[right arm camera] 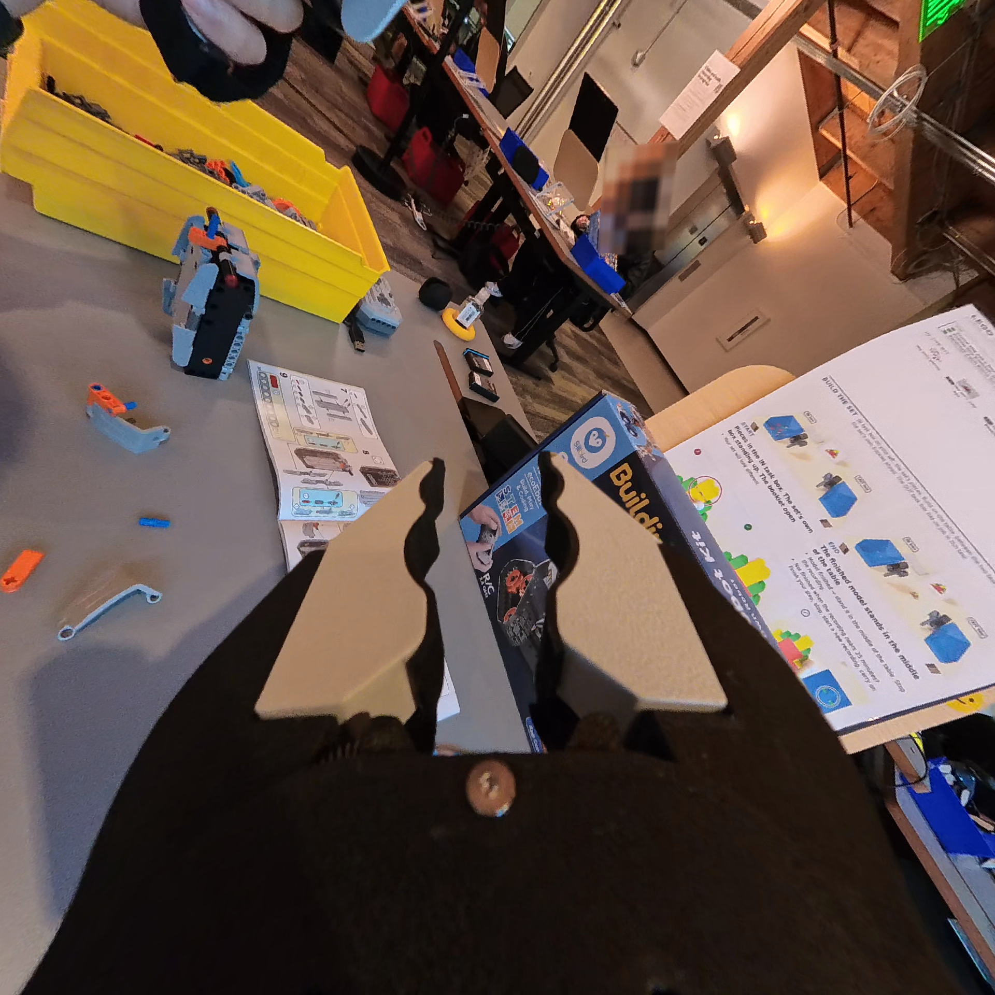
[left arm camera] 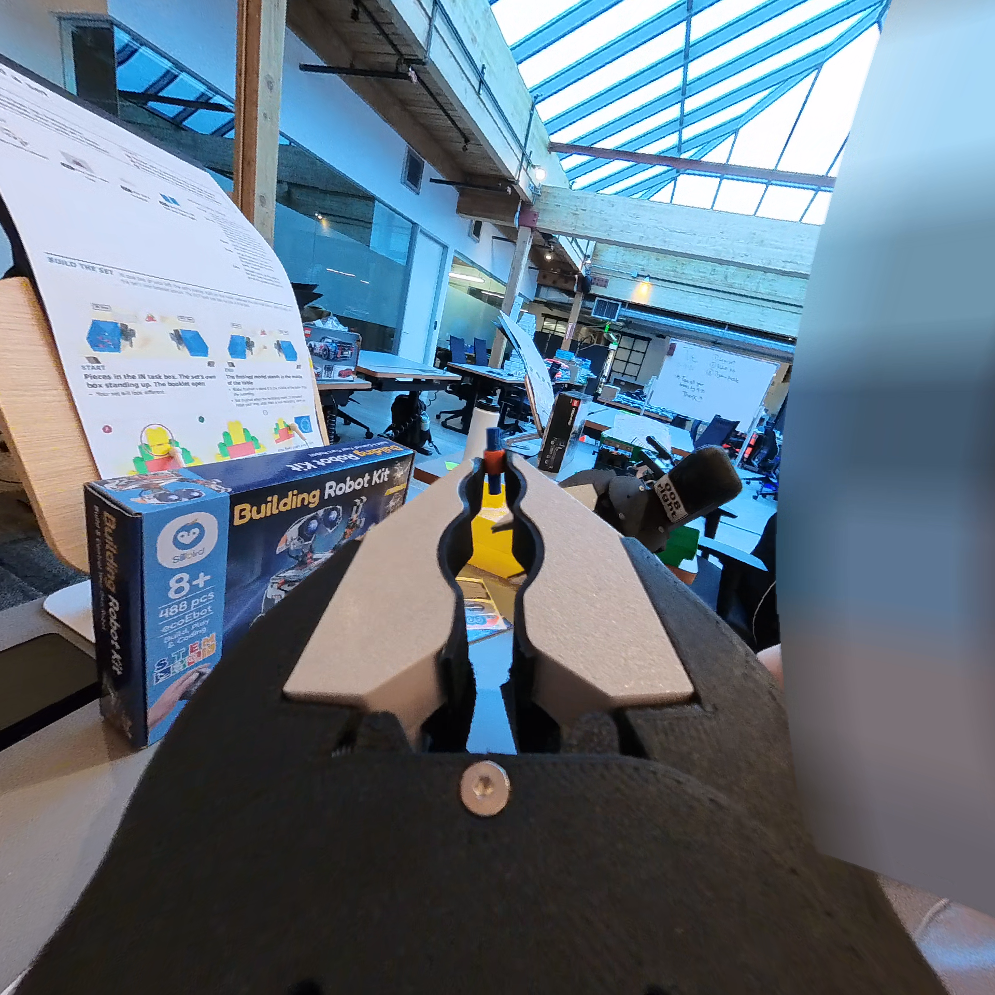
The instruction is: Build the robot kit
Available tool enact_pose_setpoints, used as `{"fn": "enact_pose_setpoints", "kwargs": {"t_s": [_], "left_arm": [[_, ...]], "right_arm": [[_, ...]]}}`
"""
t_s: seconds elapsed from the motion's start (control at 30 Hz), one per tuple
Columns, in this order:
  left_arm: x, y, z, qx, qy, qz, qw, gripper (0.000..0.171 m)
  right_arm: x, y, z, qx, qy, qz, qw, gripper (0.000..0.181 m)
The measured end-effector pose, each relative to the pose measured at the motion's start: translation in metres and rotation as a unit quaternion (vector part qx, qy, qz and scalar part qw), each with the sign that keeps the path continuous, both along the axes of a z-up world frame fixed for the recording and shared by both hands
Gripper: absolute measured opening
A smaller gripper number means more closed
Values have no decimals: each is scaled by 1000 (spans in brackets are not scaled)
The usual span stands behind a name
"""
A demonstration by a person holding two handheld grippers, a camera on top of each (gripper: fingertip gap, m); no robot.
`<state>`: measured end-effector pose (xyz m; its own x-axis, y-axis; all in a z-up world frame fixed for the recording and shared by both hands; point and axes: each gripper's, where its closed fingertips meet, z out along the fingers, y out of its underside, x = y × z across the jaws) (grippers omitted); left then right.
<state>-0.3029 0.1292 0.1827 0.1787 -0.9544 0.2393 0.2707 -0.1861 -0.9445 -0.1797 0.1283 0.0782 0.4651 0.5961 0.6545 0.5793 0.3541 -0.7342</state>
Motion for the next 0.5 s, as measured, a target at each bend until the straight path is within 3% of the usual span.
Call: {"fn": "enact_pose_setpoints", "kwargs": {"t_s": [0.33,0.4,0.5], "left_arm": [[1,5,-3,4,18,26,1000,5],[1,8,-6,4,27,36,999,5],[-1,20,-14,2,52,77,996,5]], "right_arm": [[19,7,-8,-22,-17,-23,999,35],[20,3,-22,-66,-39,-17,997,29],[18,-15,-58,-197,-86,-4,977,19]]}}
